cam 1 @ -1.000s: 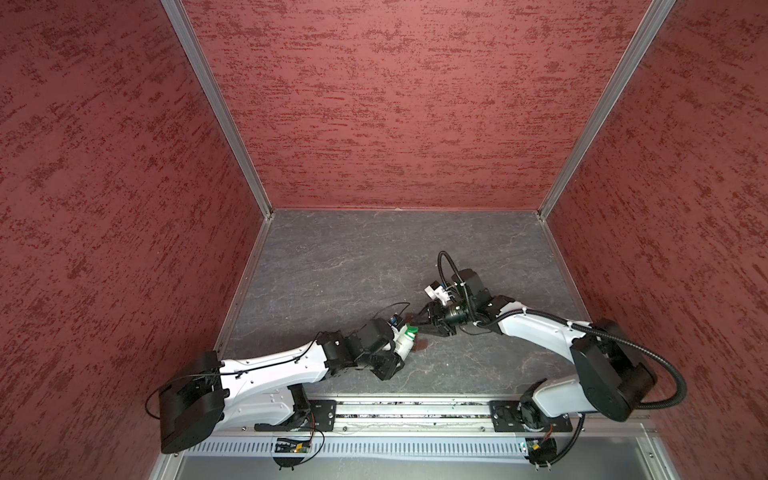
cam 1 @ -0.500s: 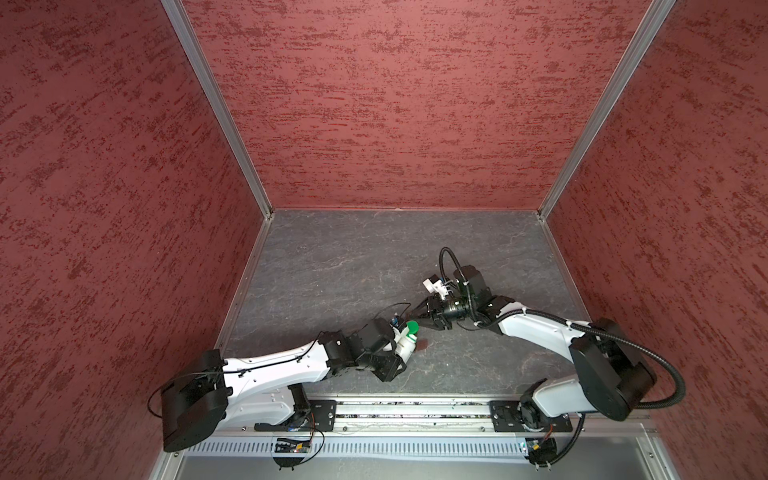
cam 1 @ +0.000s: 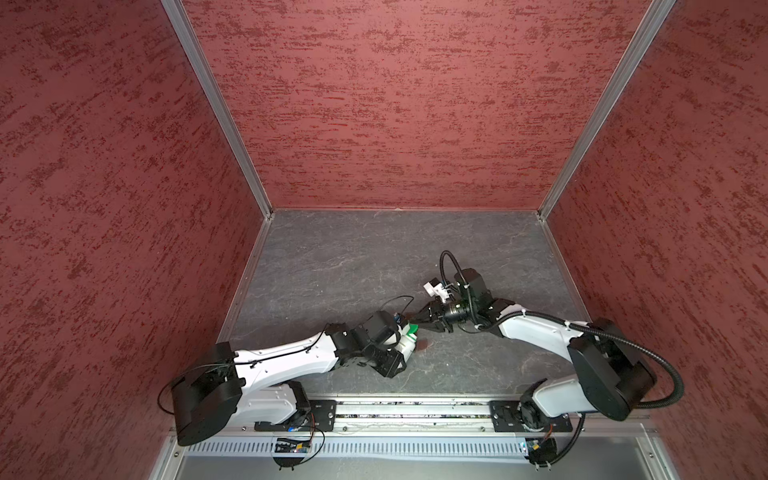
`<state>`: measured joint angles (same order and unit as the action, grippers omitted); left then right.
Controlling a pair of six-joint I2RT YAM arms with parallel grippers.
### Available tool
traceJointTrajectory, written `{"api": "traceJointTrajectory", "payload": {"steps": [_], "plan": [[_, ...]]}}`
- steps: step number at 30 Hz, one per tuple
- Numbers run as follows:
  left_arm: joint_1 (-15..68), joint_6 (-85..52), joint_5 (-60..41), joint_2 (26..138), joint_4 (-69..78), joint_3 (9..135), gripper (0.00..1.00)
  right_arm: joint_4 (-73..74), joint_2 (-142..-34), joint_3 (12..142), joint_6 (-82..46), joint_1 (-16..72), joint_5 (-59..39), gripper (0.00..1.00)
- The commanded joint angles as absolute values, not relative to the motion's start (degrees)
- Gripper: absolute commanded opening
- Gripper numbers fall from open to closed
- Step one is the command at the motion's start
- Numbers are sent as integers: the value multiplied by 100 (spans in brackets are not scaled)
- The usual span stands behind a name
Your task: Sort the pills into containers
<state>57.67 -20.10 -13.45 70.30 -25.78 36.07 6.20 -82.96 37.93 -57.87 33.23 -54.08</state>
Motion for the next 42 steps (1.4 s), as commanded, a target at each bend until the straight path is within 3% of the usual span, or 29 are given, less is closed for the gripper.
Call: {"api": "traceJointTrajectory", "payload": {"steps": [1, 17, 42], "plan": [[5718, -1925, -1506, 7116, -2759, 3807, 0, 774, -8297, 3753, -5678, 3338, -5529, 22], [5663, -1898, -1933, 7475, -3122, 4049, 0, 308, -8367, 3834, -5350, 3349, -5141, 16], [5334, -1667, -2500, 8007, -3773, 4540, 0, -79, -8358, 3973, -5065, 3507, -4674, 13]]}}
